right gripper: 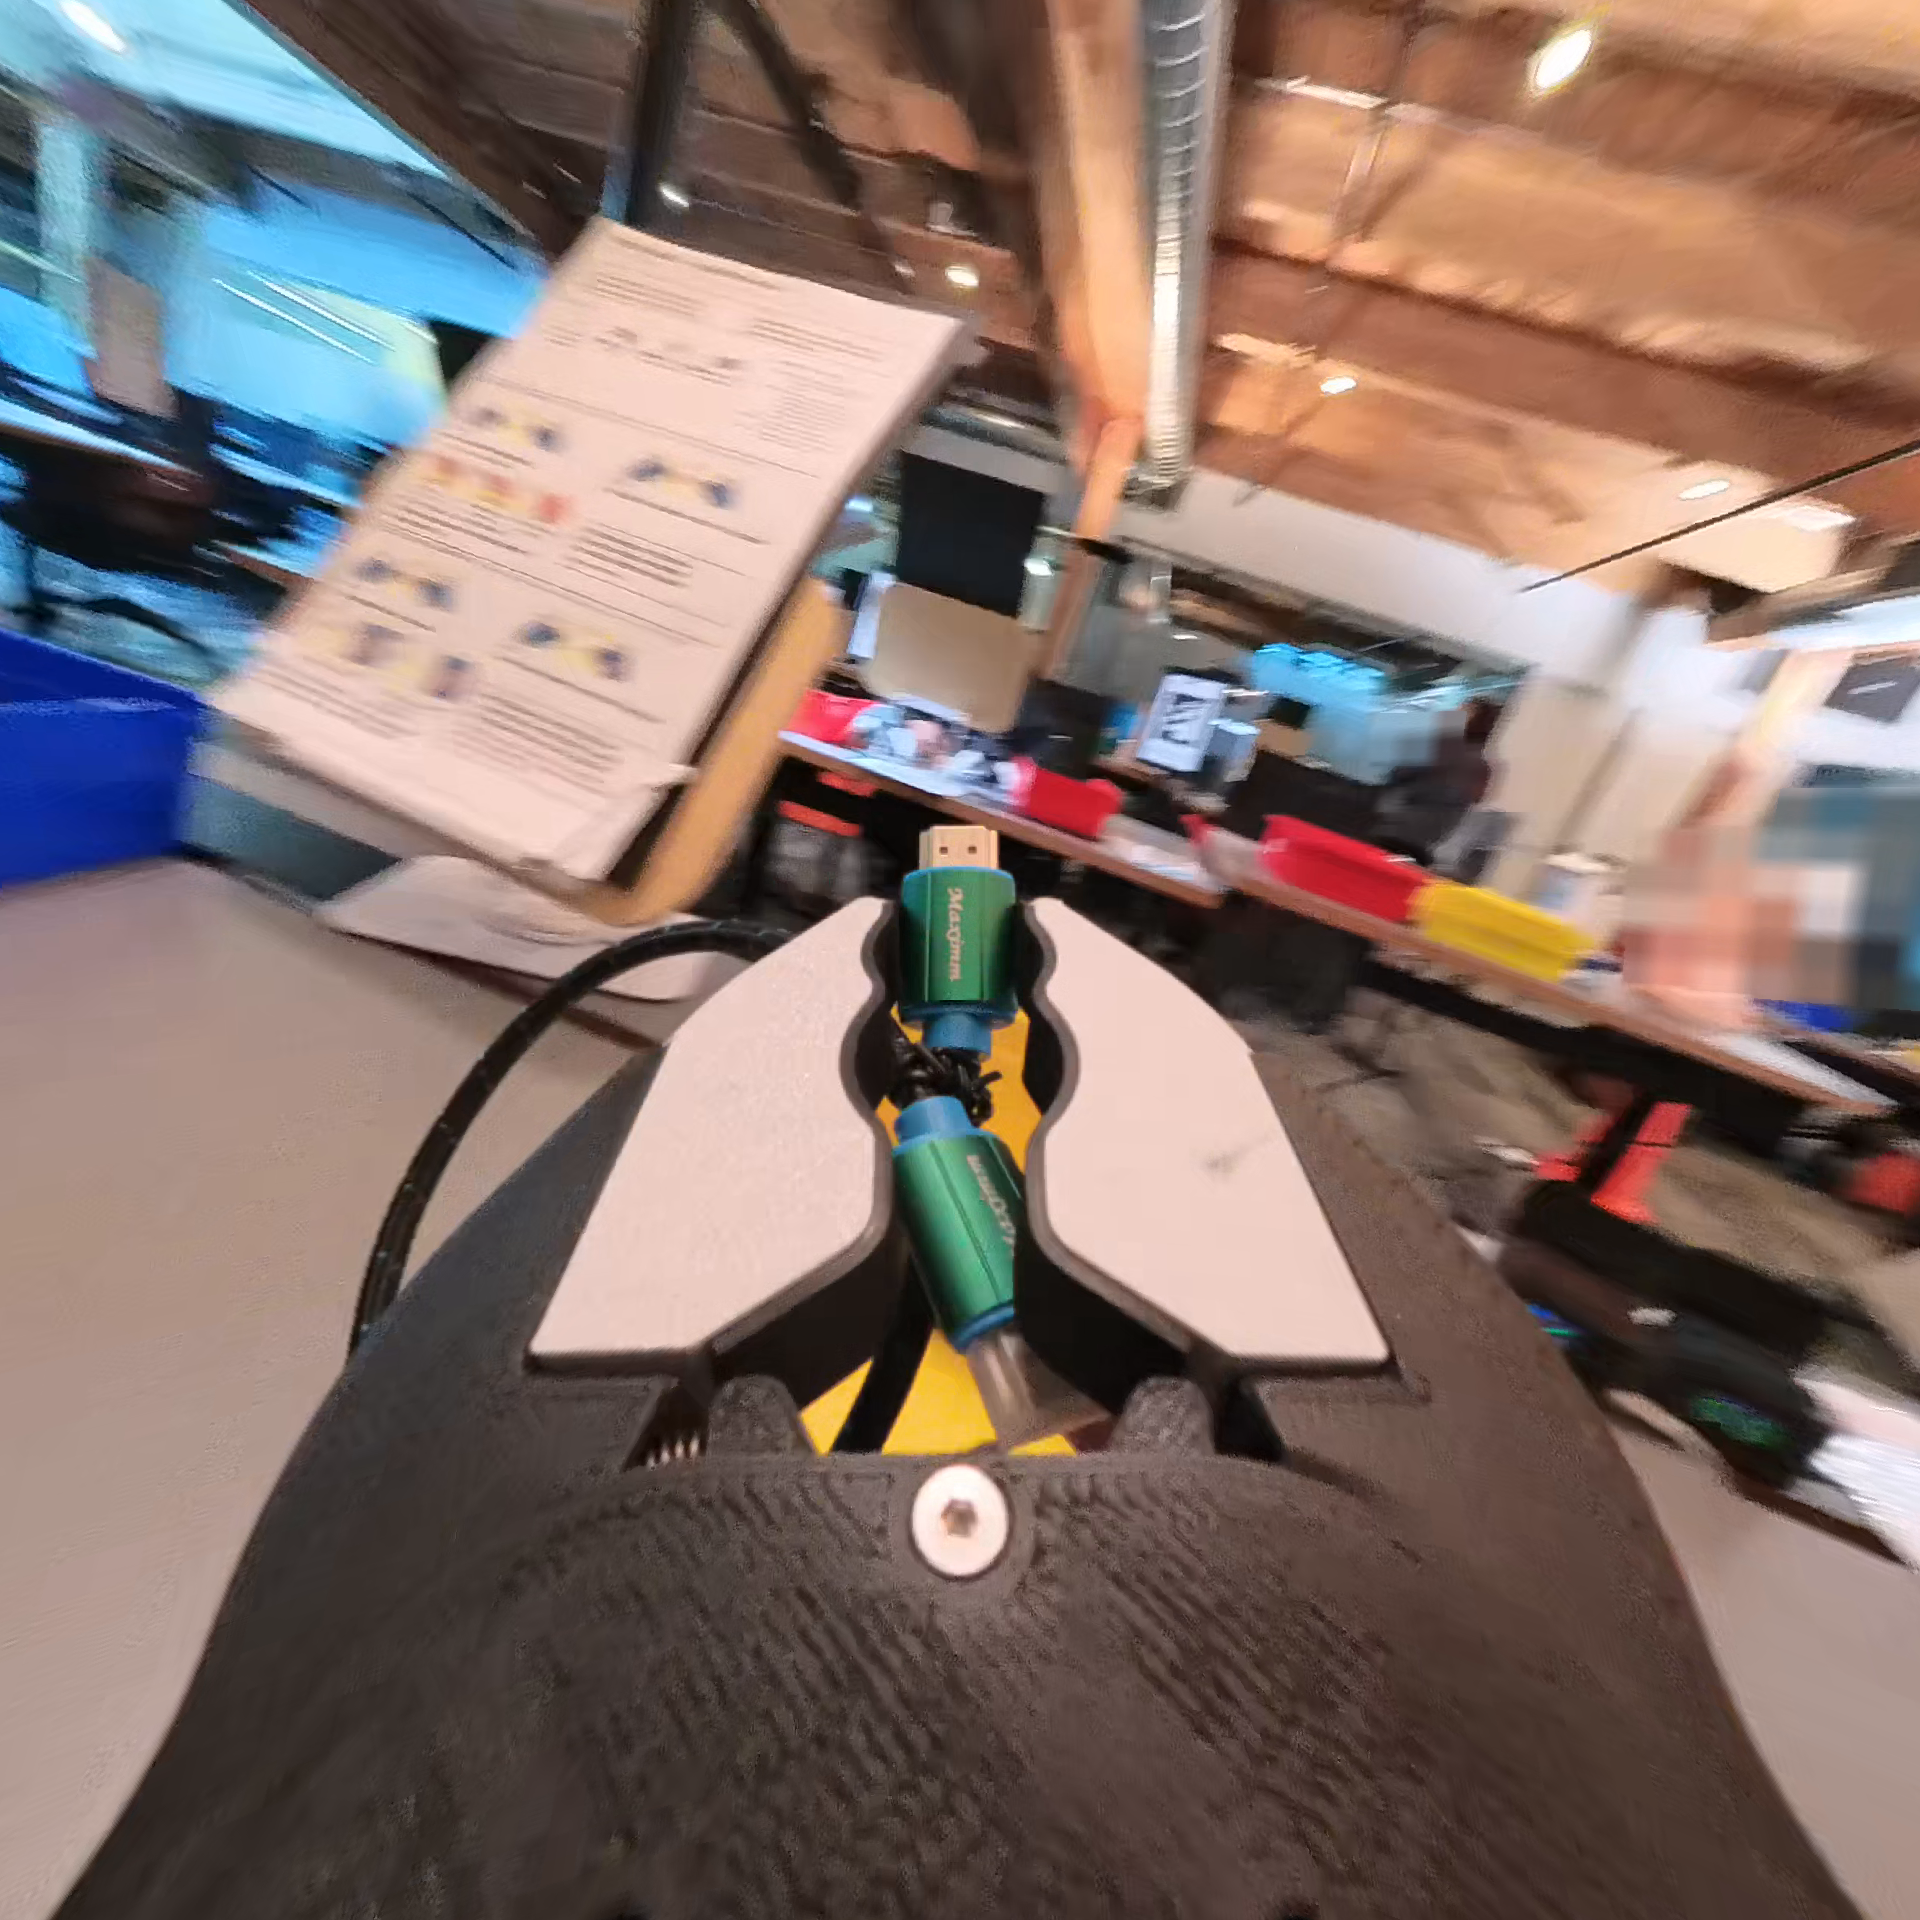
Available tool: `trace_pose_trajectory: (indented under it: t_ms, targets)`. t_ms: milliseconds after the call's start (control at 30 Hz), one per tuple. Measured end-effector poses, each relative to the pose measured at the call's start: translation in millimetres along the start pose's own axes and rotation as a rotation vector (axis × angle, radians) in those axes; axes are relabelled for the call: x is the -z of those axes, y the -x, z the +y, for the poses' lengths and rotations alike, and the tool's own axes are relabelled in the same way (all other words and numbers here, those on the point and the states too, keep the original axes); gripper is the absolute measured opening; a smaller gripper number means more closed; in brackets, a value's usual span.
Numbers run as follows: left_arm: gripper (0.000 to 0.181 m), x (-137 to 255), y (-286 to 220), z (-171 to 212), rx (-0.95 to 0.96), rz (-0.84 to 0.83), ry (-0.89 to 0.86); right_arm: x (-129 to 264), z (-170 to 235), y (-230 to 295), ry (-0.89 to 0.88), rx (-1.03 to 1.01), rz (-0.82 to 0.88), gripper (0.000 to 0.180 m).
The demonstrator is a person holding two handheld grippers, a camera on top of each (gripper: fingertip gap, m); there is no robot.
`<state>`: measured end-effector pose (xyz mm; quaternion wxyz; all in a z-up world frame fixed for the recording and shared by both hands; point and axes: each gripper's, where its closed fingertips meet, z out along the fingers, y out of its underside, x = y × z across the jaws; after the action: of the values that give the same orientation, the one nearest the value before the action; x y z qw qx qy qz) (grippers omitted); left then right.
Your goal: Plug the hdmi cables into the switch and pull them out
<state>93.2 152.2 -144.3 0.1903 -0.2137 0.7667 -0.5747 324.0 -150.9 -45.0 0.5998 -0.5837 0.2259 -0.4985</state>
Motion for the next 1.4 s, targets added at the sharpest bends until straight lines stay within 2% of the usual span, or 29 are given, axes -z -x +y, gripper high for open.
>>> trace_pose_trajectory:
  t_ms: [33, 133, 233, 333, 500, 533, 567, 667, 733, 800, 900, 933, 967, 1033, 1133, 1233, 1300, 1367, 1400]
  targets:
    - [0.073, -2, 0, 2, 0.002, -0.004, 0.006, -9, 2, -13, 0.008, 0.049, 0.039, 0.021]
    - [0.073, -5, 0, 2, 0.006, 0.000, 0.000, -36, 9, -37, 0.008, 0.159, 0.047, 0.021]
    - [0.073, -5, 4, 0, 0.030, -0.005, -0.019, -60, 40, -40, 0.106, 0.148, -0.020, 0.021]
    - [0.073, -3, 7, -3, 0.063, -0.002, -0.052, -67, 76, -33, 0.221, 0.117, -0.086, 0.021]
    - [0.073, -4, 13, -2, 0.099, -0.002, -0.062, -67, 118, -30, 0.354, 0.120, -0.091, 0.026]
    - [0.073, -6, 14, -1, 0.100, -0.006, -0.049, -67, 118, -32, 0.359, 0.112, -0.086, 0.039]
    - [0.073, -7, 15, 1, 0.099, -0.007, -0.036, -66, 114, -34, 0.359, 0.114, -0.084, 0.066]
    - [0.073, -11, 14, 4, 0.086, 0.004, -0.019, -63, 81, -44, 0.281, 0.142, -0.069, 0.086]
    - [0.073, -13, 14, 5, 0.088, 0.020, -0.019, -55, 55, -42, 0.221, 0.112, -0.109, 0.087]
    - [0.073, -16, 13, 6, 0.089, 0.041, -0.018, -40, 25, -8, 0.152, 0.044, -0.293, 0.082]
    - [0.073, -23, 12, 5, 0.073, 0.075, -0.014, 4, -18, 94, 0.030, -0.129, -0.704, 0.075]
    - [0.073, -26, 11, 4, 0.066, 0.090, -0.013, 16, -24, 125, 0.014, -0.157, -0.778, 0.073]
    - [0.073, -30, 9, 2, 0.058, 0.108, -0.009, 27, -27, 155, 0.013, -0.170, -0.837, 0.075]
    - [0.073, -38, 4, -2, 0.036, 0.148, -0.006, 50, -33, 214, 0.001, -0.213, -0.977, 0.092]
    - [0.073, -47, -5, -9, 0.014, 0.206, -0.002, 71, -49, 276, -0.051, -0.290, -1.130, 0.095]
    - [0.073, -51, -14, -11, -0.010, 0.241, 0.022, 75, -64, 309, -0.091, -0.420, -1.212, 0.093]
    - [0.073, -50, -19, -12, -0.034, 0.253, 0.039, 82, -62, 325, -0.101, -0.400, -1.271, 0.084]
    - [0.073, -47, -22, -14, -0.046, 0.264, 0.039, 84, -55, 335, -0.068, -0.371, -1.303, 0.089]
    - [0.073, -45, -24, -14, -0.046, 0.271, 0.037, 85, -54, 337, -0.066, -0.373, -1.316, 0.086]
